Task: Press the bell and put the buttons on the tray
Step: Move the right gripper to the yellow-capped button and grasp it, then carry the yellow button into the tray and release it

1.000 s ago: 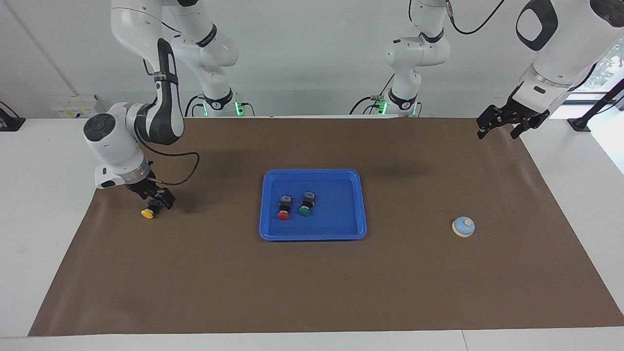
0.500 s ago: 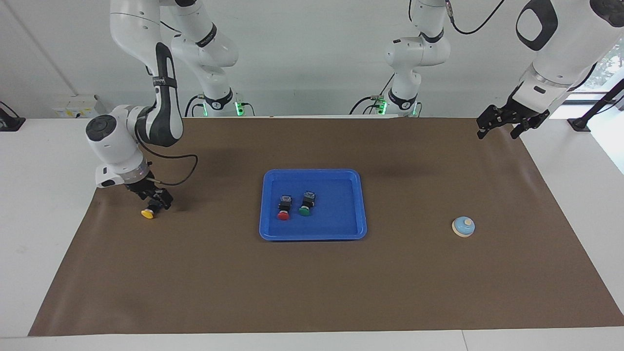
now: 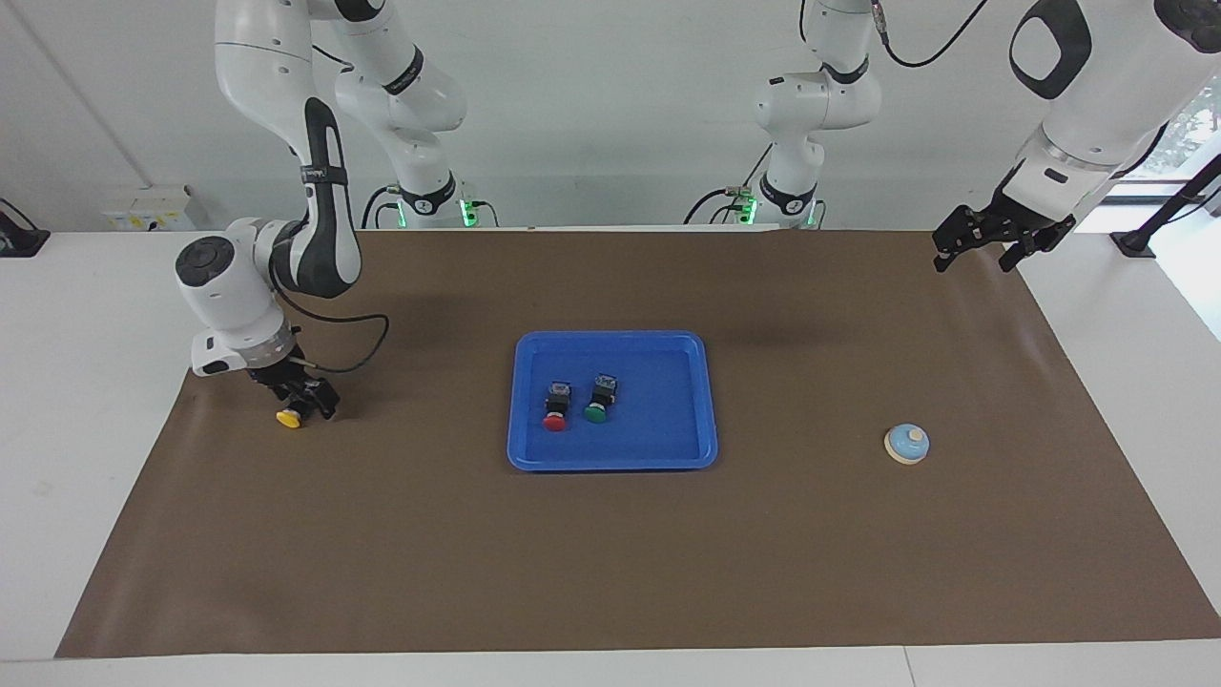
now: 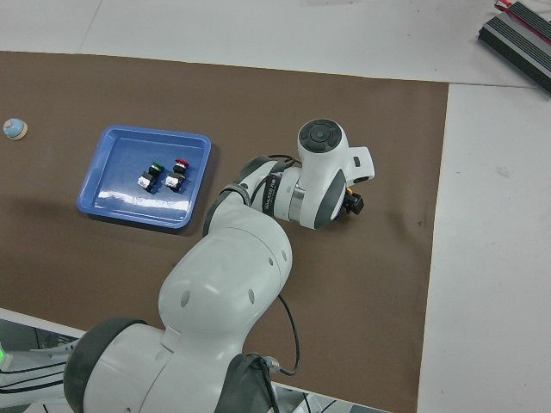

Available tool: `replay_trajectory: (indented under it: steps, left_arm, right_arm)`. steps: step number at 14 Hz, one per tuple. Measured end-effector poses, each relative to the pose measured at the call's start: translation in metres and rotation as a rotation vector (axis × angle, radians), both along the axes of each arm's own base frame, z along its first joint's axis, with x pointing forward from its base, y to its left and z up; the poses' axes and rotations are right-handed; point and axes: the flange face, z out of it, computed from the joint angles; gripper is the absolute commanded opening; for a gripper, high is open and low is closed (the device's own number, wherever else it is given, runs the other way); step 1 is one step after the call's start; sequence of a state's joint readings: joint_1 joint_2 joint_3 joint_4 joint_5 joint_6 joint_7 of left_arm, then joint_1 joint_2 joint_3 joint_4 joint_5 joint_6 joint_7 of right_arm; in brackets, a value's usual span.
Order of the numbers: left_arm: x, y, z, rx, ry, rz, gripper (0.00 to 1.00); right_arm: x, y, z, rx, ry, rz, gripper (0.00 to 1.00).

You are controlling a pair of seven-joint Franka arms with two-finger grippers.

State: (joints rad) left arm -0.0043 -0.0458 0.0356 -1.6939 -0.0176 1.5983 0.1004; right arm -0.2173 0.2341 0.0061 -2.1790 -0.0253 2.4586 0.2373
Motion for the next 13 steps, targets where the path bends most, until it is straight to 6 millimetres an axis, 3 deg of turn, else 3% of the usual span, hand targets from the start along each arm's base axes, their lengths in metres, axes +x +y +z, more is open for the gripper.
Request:
replay_trajectory:
  steps: [1, 3, 4, 13]
  left_arm:
    - [0.000, 0.000, 0.000, 0.000, 0.000, 0.000, 1.00]
    - [0.000, 0.000, 0.000, 0.000, 0.000, 0.000, 1.00]
    - [0.000, 0.000, 0.000, 0.000, 0.000, 0.000, 1.00]
    - [0.000, 0.000, 0.000, 0.000, 0.000, 0.000, 1.00]
  right_arm:
    - [0.000, 0.000, 0.000, 0.000, 0.000, 0.000, 0.43]
    - [0.000, 0.000, 0.000, 0.000, 0.000, 0.001, 0.09]
    - [0.000, 0.000, 0.000, 0.000, 0.000, 0.004, 0.00]
    - [0.003, 0.012, 0.005, 0.009, 0.039, 0.065, 0.00]
